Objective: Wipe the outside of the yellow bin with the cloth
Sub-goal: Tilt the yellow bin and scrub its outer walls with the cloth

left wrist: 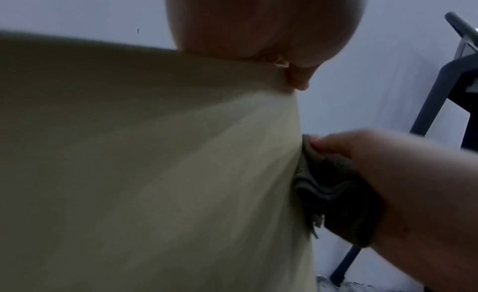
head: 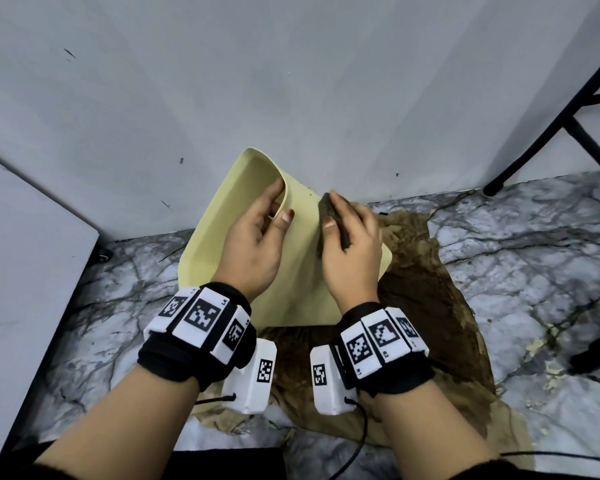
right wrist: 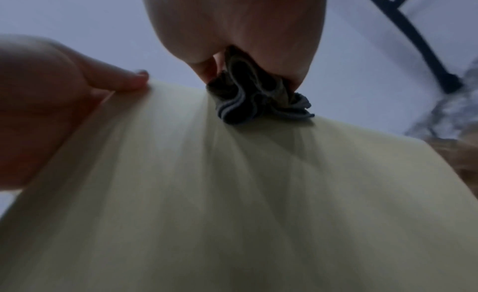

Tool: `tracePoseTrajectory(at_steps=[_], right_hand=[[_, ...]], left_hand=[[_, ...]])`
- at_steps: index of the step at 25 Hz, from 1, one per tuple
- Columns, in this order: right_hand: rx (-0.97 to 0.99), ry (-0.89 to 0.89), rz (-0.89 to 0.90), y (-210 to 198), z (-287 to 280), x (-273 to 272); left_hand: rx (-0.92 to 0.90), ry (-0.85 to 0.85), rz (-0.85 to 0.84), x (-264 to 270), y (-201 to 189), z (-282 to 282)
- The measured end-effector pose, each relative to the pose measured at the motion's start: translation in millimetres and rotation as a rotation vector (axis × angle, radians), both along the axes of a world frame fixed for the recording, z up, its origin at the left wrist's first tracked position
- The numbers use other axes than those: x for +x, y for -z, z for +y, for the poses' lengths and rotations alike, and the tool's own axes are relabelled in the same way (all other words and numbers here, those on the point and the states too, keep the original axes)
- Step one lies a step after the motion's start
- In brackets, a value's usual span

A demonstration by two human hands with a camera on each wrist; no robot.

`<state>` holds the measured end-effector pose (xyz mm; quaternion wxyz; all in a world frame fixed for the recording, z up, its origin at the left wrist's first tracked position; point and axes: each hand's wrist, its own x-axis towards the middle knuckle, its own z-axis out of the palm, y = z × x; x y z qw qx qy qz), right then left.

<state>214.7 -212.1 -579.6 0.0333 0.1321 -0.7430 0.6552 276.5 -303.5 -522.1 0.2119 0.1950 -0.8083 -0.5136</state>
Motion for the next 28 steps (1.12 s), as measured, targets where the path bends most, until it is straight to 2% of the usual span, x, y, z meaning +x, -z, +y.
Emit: tracePoseTrajectory(at_steps=[2, 5, 7, 11, 15, 18, 25, 28], right_hand=[[0.018, -0.025, 0.044, -6, -1, 5], [0.043, -0.038, 0.049, -6, -1, 8], [0.047, -0.063, 0.072, -9, -4, 12], [0.009, -0.102, 0.142, -21, -9, 15], [0.033, -0.129, 0.155, -14, -5, 13], [0.065, -0.124, 0.071, 4, 3, 6], [0.196, -0.054, -0.256, 61, 43, -26], [0.195, -0.025, -0.381, 69, 48, -33]], left_hand=[[-0.025, 0.034, -0.059, 3, -5, -5], [-0.070, -0.033, -0.128, 0, -11, -7], [-0.048, -0.074, -0.122, -2, -13, -6], [-0.122, -0.100, -0.109, -5, -10, -6], [-0.108, -0.107, -0.095, -5, -10, -7], [-0.098, -0.119, -0.100, -3, -10, -10], [-0.050, -0.087, -0.095, 1, -10, -15], [-0.049, -0.068, -0.106, -1, -11, -11]])
